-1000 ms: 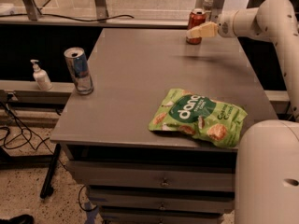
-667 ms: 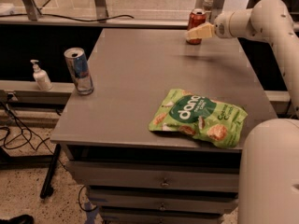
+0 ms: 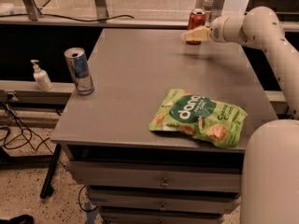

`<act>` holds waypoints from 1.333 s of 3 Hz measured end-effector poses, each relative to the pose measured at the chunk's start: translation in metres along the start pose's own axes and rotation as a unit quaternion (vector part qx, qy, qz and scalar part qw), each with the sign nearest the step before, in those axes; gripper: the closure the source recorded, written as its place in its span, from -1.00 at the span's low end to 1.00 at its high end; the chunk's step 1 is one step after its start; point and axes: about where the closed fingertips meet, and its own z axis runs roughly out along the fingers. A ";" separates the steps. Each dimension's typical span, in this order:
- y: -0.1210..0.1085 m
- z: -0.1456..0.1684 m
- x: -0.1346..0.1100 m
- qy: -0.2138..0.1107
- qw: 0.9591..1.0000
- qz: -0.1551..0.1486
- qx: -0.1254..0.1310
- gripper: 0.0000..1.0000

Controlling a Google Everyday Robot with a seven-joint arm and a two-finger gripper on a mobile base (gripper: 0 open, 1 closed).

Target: Knock coke can over

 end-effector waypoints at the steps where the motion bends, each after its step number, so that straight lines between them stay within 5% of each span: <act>1: -0.004 0.010 -0.001 -0.010 1.000 0.014 -0.001 -1.00; 4: -0.010 0.031 -0.018 -0.024 1.000 0.017 -0.002 0.28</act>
Offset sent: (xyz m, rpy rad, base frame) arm 0.0401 -0.0033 0.0152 0.0849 -0.0469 -0.0091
